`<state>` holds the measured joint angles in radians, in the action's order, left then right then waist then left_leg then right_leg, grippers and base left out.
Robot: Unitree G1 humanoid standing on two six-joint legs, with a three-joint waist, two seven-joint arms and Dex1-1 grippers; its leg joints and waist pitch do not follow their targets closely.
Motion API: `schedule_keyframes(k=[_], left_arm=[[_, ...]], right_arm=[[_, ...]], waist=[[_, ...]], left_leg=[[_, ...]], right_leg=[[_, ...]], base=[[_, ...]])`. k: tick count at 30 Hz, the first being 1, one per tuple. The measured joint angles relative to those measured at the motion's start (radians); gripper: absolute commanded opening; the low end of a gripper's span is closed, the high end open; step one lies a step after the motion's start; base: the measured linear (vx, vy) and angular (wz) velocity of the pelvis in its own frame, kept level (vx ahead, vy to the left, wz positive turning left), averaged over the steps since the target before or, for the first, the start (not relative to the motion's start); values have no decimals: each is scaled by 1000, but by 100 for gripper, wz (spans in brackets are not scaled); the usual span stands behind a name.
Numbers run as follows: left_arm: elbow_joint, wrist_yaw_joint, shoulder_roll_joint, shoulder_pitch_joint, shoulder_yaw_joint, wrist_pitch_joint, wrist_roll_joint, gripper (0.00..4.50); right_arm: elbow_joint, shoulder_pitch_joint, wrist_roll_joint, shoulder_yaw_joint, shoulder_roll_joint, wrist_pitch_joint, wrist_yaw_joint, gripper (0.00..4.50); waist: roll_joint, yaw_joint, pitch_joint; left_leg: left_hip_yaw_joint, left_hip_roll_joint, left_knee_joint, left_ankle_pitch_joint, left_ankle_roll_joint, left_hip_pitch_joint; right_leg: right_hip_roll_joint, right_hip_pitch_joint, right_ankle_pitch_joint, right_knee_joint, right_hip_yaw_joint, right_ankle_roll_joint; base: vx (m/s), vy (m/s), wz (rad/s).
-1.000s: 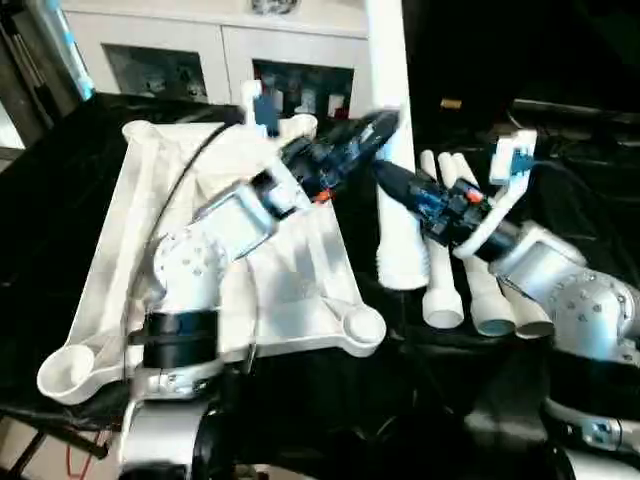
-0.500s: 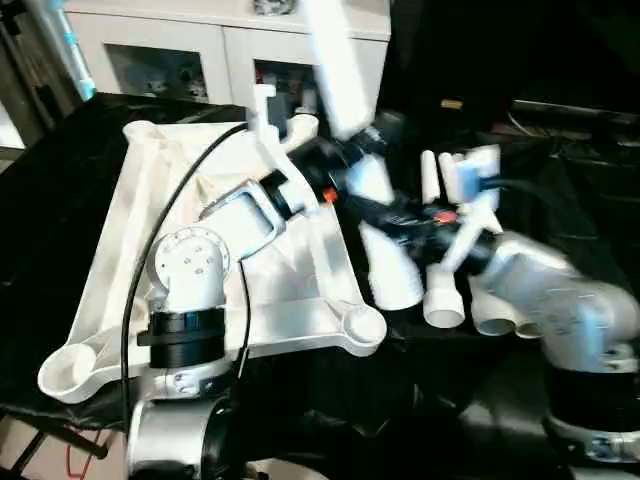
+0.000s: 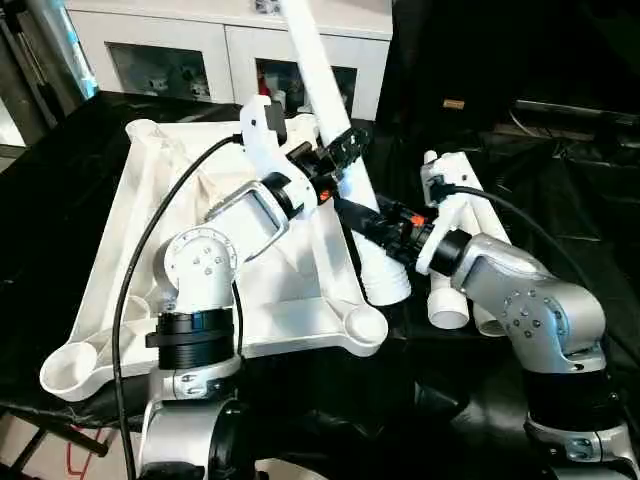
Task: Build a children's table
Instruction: Pick table leg
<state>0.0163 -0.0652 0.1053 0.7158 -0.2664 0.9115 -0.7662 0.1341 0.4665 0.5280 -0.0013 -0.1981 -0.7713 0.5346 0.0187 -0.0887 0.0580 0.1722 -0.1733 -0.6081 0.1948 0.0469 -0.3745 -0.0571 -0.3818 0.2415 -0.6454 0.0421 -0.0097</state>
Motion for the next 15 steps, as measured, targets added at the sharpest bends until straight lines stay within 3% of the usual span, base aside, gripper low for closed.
schedule_keyframes(k=[11,13,15], left_arm=[[-4,10,3,-2,-1,0,-7,185],[-4,4,0,-2,-1,0,-16,185],[-5,-17,-13,-2,0,1,-24,185]], right_arm=[[-1,2,-2,1,0,0,2,180],[-1,6,-1,1,-8,0,11,236],[-1,14,21,-2,-24,-8,31,250]], waist=[[2,0,1],[0,0,2],[0,0,2]], left_leg=[[0,0,0,0,0,0],[0,0,0,0,0,0],[0,0,0,0,0,0]], right_leg=[[0,0,0,0,0,0],[0,0,0,0,0,0],[0,0,0,0,0,0]], base=[[0,0,0],[0,0,0],[0,0,0]])
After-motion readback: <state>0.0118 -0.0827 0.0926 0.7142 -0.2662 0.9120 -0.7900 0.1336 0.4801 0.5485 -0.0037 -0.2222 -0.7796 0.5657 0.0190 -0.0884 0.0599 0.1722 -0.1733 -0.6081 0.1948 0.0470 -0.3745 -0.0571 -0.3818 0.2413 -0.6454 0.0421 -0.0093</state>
